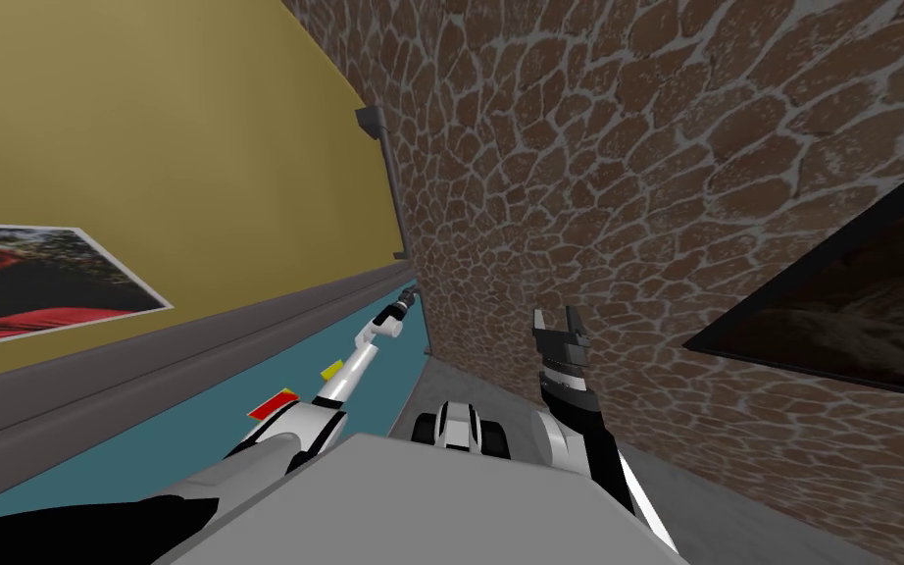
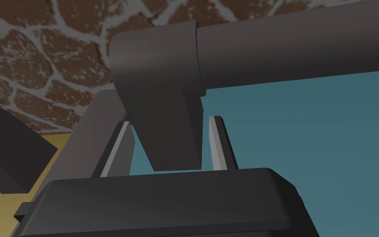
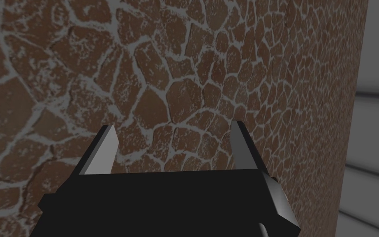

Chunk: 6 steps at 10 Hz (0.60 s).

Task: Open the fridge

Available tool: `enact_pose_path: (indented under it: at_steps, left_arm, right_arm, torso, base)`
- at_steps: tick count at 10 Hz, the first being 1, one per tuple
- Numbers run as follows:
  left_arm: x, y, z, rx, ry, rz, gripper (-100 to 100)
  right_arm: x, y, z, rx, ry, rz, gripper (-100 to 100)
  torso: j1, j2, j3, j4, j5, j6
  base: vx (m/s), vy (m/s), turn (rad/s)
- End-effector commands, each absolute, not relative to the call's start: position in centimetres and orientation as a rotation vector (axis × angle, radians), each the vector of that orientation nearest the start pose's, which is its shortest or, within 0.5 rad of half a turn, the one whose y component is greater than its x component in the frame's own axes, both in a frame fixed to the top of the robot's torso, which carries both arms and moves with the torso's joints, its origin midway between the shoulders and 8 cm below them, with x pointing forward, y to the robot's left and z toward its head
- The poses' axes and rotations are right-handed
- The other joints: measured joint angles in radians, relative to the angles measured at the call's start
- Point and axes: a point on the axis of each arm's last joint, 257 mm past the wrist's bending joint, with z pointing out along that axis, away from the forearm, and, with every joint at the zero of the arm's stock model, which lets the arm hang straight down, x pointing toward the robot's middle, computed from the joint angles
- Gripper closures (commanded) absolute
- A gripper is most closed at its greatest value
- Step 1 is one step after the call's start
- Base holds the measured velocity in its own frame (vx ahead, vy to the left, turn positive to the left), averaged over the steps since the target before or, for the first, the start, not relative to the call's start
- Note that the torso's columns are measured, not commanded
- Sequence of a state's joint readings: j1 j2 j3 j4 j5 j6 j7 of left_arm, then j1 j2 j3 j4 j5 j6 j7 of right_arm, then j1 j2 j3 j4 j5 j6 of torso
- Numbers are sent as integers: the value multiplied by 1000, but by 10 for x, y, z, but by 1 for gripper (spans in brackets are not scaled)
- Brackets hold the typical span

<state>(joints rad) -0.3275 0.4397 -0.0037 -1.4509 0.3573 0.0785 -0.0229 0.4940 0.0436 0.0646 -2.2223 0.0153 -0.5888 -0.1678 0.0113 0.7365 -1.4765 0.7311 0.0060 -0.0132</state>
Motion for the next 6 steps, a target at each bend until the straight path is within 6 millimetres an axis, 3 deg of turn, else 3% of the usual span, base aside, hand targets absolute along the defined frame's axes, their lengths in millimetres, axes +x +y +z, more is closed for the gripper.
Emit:
enact_pose_path:
  at_steps: [1, 2, 3, 5, 6]
  left_arm:
    - [644, 285, -98, -1014, 1210, -1243, 100]
    - [653, 273, -94, -1009, 1210, -1251, 100]
    - [656, 273, -93, -1011, 1212, -1249, 100]
    - [659, 282, -118, -1056, 1237, -1215, 100]
    - [670, 234, -93, -996, 1225, -1287, 100]
  right_arm:
    - [343, -259, 18, 716, 512, 1524, 0]
    - [343, -259, 18, 716, 512, 1524, 0]
    - [343, -259, 18, 716, 512, 1524, 0]
    - [343, -259, 18, 716, 512, 1524, 0]
    - [343, -259, 18, 716, 512, 1524, 0]
  torso:
    - [1, -1, -1, -2, 2, 2]
    - [1, 3, 1, -1, 1, 11]
    - [-4, 6, 4, 2, -1, 10]
    - [-6, -1, 0, 3, -3, 3]
    - [-3, -4, -2, -1, -1, 4]
  base:
    - [-135, 64, -35]
    - [-241, 70, -100]
    - [-150, 23, -59]
    - [-7, -12, 11]
    - [-139, 3, 5]
